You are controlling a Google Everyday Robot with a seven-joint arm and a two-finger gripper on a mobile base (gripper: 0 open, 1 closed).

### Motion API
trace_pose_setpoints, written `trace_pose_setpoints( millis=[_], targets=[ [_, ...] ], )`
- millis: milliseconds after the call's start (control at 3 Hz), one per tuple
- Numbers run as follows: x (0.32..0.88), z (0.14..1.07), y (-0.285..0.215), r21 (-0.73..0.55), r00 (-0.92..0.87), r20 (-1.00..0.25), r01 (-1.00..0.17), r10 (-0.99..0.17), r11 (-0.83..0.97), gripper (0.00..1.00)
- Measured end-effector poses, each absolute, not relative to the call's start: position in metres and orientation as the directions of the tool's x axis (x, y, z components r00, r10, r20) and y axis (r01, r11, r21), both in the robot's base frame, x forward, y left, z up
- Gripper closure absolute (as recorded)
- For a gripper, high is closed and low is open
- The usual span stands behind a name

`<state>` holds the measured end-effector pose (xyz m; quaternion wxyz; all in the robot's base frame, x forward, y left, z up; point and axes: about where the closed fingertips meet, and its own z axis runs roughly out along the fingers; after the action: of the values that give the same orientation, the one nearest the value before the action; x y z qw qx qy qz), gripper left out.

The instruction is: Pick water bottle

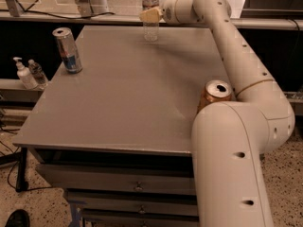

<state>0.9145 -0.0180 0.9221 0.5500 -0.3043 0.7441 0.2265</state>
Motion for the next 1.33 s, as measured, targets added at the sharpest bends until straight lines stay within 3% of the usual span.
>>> trace_pose_setpoints(
  millis=[667,1000,1333],
  targets=[
    [0.915,0.917,-0.027,0.006,-0.222,-0.953,-0.695,-0.206,0.719,0.86],
    [0.907,0.922,-0.036,0.015,-0.223,-0.955,-0.694,-0.195,0.72,1.0],
    [0.888,0.939,-0.049,0.021,-0.207,-0.963,-0.702,-0.175,0.712,1.0]
  ],
)
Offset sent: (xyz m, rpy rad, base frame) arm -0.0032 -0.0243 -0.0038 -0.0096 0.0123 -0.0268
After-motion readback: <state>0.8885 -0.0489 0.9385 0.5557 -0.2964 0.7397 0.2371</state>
